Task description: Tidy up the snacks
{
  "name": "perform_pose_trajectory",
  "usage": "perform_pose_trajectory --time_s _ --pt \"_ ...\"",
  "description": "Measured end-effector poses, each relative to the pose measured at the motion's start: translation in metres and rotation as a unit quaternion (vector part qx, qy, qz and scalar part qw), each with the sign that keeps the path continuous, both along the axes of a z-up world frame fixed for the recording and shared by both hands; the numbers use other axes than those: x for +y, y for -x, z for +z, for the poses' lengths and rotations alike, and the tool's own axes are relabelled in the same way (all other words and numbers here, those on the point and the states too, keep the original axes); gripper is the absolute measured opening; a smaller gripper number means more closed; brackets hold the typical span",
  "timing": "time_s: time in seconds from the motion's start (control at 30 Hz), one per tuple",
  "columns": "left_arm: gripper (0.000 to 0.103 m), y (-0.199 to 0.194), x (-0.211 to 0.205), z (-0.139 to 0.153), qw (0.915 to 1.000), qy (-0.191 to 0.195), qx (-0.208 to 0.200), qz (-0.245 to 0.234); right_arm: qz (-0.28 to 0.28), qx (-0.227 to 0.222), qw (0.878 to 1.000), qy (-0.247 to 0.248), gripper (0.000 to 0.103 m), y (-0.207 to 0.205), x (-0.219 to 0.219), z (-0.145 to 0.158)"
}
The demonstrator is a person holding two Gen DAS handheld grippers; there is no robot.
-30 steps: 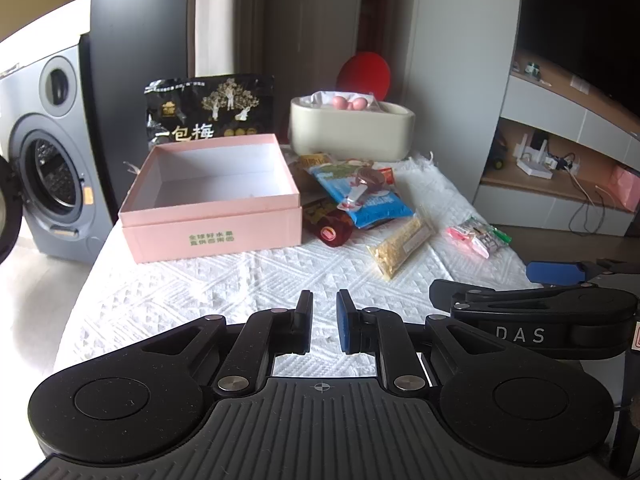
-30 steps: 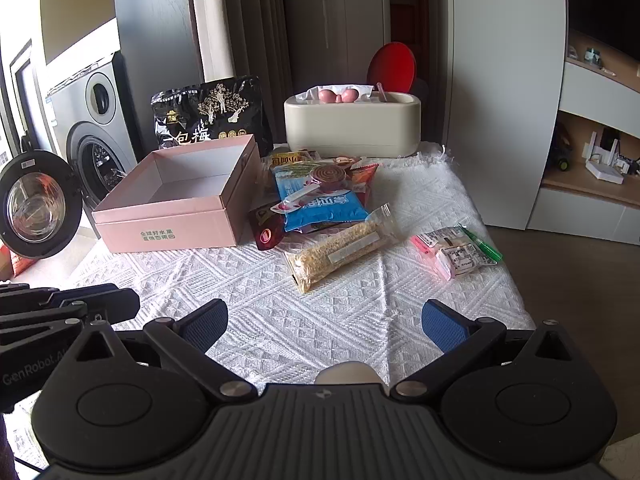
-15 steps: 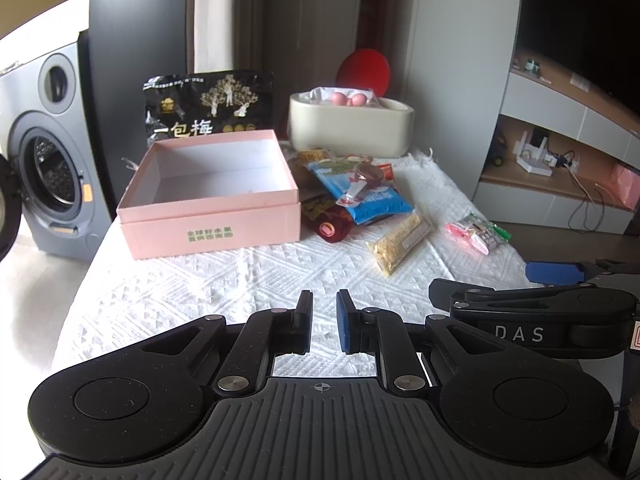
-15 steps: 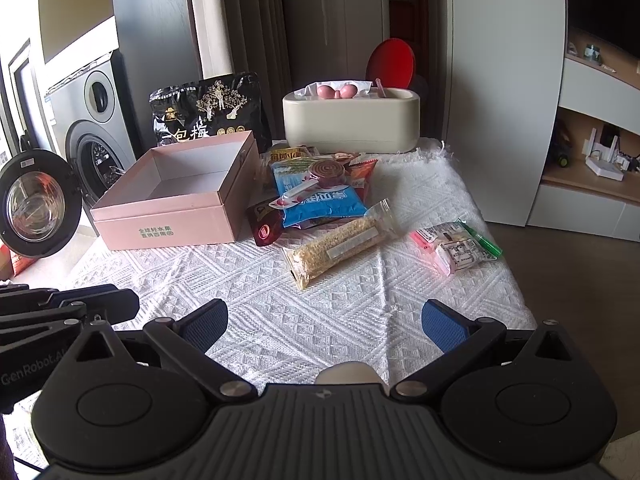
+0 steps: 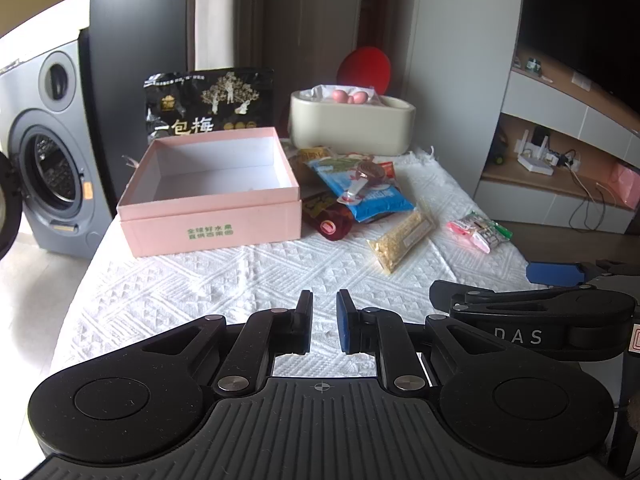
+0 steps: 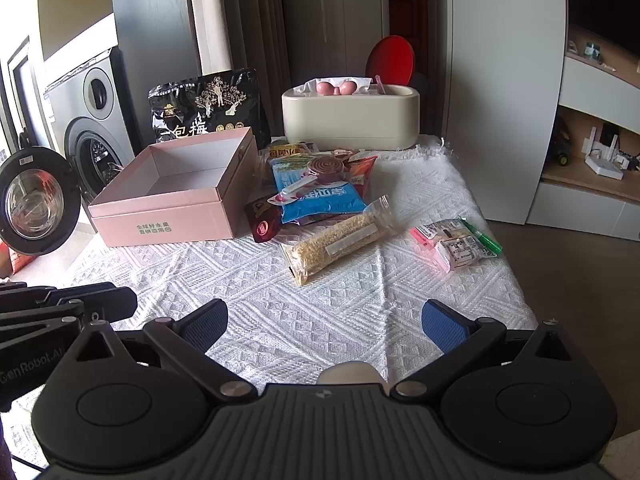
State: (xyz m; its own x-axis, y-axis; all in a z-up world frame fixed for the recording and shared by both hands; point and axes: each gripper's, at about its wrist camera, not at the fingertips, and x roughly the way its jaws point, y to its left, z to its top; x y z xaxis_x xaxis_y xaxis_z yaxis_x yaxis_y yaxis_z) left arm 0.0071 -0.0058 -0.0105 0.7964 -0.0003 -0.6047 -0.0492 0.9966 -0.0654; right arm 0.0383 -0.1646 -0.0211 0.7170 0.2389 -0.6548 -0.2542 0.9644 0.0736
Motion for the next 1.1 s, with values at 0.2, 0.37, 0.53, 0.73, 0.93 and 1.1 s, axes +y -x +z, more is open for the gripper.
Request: perform_pose_trajectory --time_s 0.2,0.37,0.53,0.73,0.93,1.1 --pt "0.017 -0.004 0.003 -0.006 1.0000 0.004 0.008 0.002 0.009 -0.007 1.000 -0.003 0.103 -0.002 -0.001 -0.004" --pt "0.017 -0.015 0.008 -0.017 0.9996 0.017 0.023 0.003 0.004 -0.033 0.999 0.016 0.103 -0.006 -0.009 -0.015" --pt "0.017 -0.040 0.021 -0.038 0.9923 0.105 0.049 -0.044 0.011 -0.010 1.000 0.004 0.103 -0.021 -0.036 -0.034" --pt "0.017 -0.072 0.016 -0.055 0.9852 0.141 0.054 -0.082 -0.029 -0.026 0.999 0.033 0.103 -0.058 -0.069 -0.042" --pt "0.017 -0.102 0.011 -0.062 0.9713 0.174 0.068 -0.146 -0.035 -0.011 0.999 0.035 0.103 -0.113 -0.083 -0.053" --pt "0.017 -0.109 0.017 -0.064 0.9761 0.158 0.066 -0.134 -0.026 -0.008 1.000 -0.006 0.103 -0.148 -0.074 -0.049"
